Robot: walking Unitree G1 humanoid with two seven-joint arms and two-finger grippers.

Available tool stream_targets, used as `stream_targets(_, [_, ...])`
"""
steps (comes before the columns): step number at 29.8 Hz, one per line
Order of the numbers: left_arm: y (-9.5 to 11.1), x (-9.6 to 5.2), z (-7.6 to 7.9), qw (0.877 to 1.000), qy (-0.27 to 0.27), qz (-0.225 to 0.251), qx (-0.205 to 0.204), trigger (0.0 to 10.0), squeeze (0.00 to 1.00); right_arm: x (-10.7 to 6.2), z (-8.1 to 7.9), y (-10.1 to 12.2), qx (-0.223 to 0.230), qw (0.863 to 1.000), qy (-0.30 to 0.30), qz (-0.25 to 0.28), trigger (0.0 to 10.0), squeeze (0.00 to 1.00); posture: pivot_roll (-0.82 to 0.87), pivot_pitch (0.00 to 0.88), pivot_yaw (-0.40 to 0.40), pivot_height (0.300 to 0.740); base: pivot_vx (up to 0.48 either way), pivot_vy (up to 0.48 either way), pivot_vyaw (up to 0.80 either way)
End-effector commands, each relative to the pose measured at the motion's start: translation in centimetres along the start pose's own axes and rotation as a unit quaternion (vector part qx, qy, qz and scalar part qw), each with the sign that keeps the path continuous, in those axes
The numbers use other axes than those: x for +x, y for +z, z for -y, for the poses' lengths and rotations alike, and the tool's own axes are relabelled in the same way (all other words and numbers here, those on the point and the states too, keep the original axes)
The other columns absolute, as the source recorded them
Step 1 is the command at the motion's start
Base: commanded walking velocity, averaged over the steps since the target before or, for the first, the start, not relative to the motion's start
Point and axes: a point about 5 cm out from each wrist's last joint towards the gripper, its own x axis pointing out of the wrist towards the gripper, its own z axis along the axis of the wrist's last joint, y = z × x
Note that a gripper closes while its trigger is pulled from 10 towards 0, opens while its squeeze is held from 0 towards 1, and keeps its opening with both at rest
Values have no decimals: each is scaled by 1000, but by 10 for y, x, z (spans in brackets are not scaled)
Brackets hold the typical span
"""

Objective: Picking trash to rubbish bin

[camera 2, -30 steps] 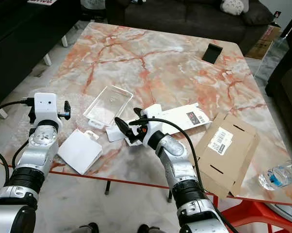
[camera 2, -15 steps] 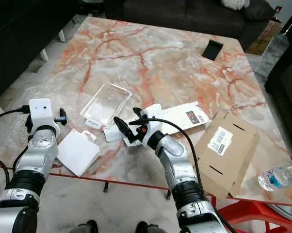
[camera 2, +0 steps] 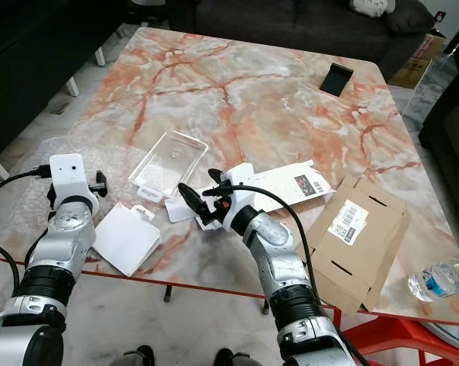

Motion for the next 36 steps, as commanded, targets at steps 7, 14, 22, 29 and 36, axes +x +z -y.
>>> stream_targets(7, [-28, -8, 10, 997, -24, -67, 1, 0, 0, -2, 0, -1, 3, 1000, -4, 0, 10000, 0, 51, 187, -129, 740, 0, 0, 0])
stream_targets(14, [-30, -10, 15, 997, -34, -70, -1, 0, 0, -3, 0, -2, 3, 1000, -6, -3, 10000, 0, 51, 187, -129, 740, 0, 0, 0])
stream_targets(22, [-28, -12, 19, 997, -44, -63, -8, 0, 0, -2, 0, -3, 5, 1000, -6, -3, 10000, 0, 51, 186, -127, 740, 0, 0, 0])
stream_targets(29, [-15, -11, 23, 998, -50, -34, -22, 0, 0, -1, 1, -2, 5, 1000, -8, -2, 10000, 0, 53, 183, -127, 740, 0, 0, 0])
stream_targets(36, [16, -9, 21, 999, -32, 42, 2, 0, 0, -1, 2, -1, 4, 1000, -10, 0, 10000, 0, 55, 180, -126, 740, 0, 0, 0])
